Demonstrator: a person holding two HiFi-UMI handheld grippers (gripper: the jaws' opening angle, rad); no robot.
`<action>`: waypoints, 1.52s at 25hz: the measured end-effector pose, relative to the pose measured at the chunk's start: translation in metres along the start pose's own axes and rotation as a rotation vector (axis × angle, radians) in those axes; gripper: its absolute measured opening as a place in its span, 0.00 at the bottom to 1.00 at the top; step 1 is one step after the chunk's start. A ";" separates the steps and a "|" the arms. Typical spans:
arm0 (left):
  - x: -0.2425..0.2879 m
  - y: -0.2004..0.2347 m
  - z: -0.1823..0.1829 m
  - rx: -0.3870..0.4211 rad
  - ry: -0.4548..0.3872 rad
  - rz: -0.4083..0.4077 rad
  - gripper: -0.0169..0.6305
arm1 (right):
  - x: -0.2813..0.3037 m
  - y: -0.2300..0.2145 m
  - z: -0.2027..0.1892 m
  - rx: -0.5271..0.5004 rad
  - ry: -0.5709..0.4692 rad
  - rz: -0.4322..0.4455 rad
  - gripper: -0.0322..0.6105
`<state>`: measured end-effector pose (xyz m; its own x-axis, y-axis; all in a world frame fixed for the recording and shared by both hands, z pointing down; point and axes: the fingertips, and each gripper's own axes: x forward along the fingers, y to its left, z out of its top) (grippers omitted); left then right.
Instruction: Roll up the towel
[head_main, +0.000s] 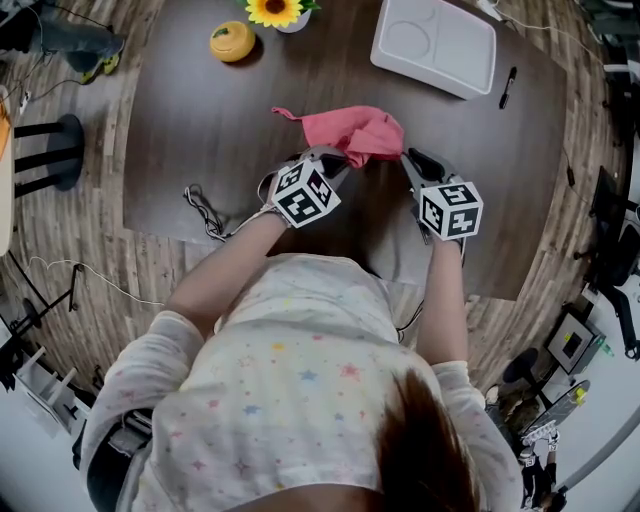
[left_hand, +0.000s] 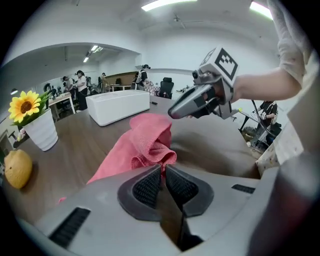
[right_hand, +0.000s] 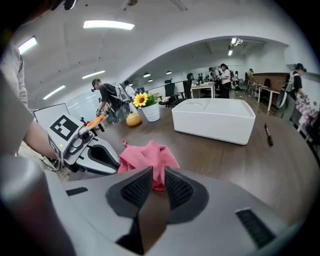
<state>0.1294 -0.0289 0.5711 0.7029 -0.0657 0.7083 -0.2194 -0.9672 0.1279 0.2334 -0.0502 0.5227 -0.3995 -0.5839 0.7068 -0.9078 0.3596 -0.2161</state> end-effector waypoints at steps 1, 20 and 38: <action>-0.004 0.001 0.002 -0.013 -0.012 -0.006 0.08 | -0.001 0.000 -0.002 0.012 -0.003 0.001 0.17; -0.045 0.013 0.018 -0.130 -0.112 0.018 0.07 | 0.047 0.025 -0.032 -0.013 0.086 -0.099 0.24; -0.086 0.037 -0.017 -0.174 -0.103 0.101 0.07 | -0.009 0.002 -0.077 -0.318 0.289 -0.202 0.09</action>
<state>0.0486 -0.0550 0.5267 0.7349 -0.1937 0.6499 -0.3994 -0.8981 0.1839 0.2456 0.0118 0.5674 -0.1258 -0.4551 0.8815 -0.8617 0.4905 0.1302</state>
